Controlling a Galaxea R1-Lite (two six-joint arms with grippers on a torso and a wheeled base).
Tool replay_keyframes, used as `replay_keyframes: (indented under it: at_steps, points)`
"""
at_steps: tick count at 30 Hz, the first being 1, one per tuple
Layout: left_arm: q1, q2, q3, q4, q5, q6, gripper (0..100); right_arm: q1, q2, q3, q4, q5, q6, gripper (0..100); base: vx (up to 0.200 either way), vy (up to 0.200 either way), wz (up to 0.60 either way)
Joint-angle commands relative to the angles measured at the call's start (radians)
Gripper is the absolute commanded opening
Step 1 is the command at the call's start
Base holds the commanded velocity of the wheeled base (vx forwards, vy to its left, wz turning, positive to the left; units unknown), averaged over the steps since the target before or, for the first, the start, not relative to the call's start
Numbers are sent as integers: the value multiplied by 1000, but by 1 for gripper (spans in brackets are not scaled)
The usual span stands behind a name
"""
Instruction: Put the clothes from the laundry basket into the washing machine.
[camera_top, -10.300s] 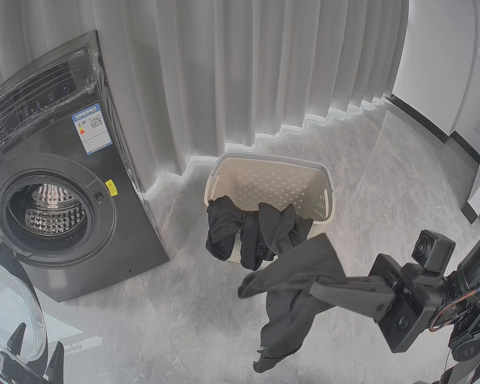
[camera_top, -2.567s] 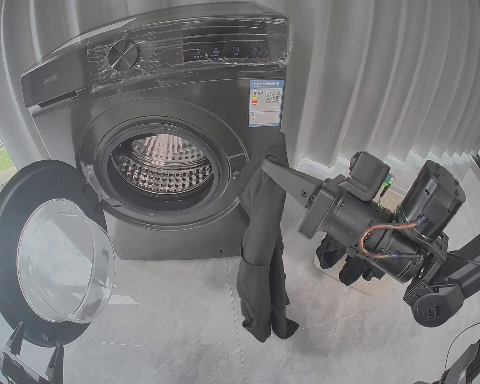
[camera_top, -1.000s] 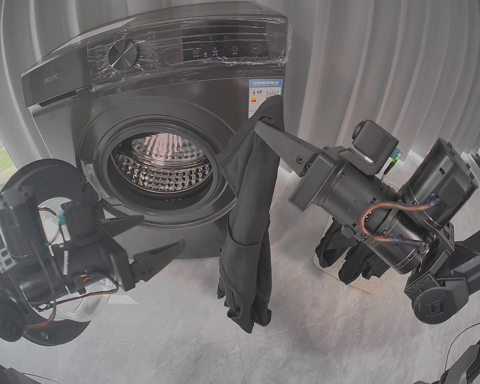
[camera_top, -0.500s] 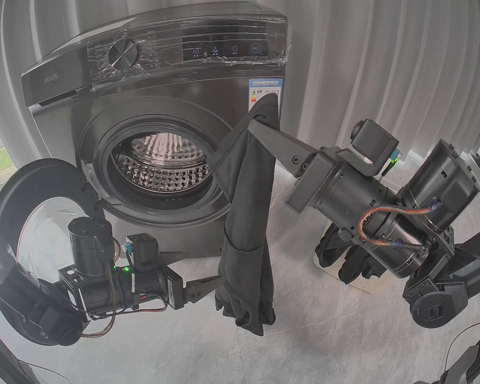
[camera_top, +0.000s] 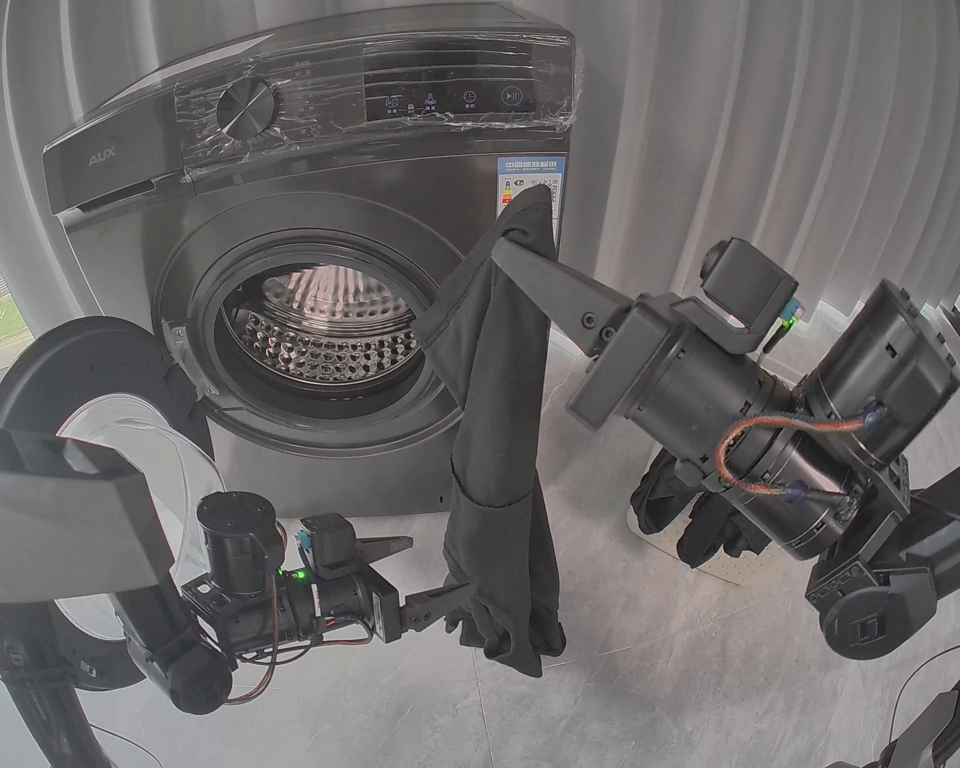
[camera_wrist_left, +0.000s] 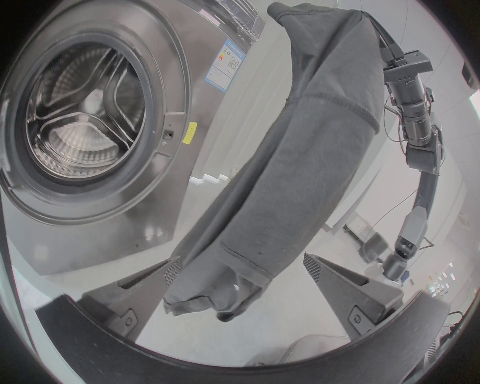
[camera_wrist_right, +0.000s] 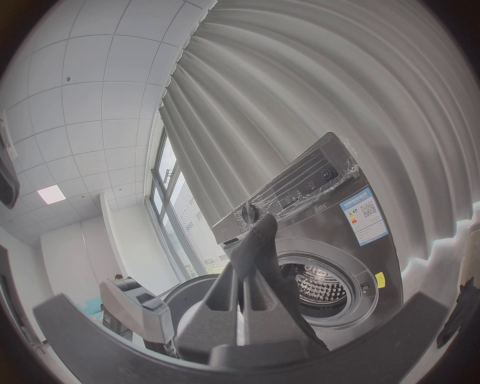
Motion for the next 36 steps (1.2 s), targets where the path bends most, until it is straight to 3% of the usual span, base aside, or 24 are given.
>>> replay_keyframes:
  at_steps: [1,2,5,12,32,33,36]
  points:
    - [3,140,8,-75,-59,-40,100,9,-1,1,-1,0,0,0,0,0,0]
    - [3,169,0,-113,-78,-61,100,13,-1,1,-1,0,0,0,0,0,0]
    - [5,188,-11,-115,-85,-77,100,14,-1,1,-1,0,0,0,0,0,0]
    - [17,195,-37,-118,-156,-83,100,20,0,11,-17,0,0,0,0,0,0]
    - [18,171,-101,-121,-160,-75,100,19,5,12,-18,0,-2,0,0,0,0]
    - [18,171,-101,-121,-160,-75,0,19,5,12,-18,0,-2,0,0,0,0]
    - [12,165,-104,-121,-160,-80,0,19,17,12,-29,0,-3,0,0,0,0]
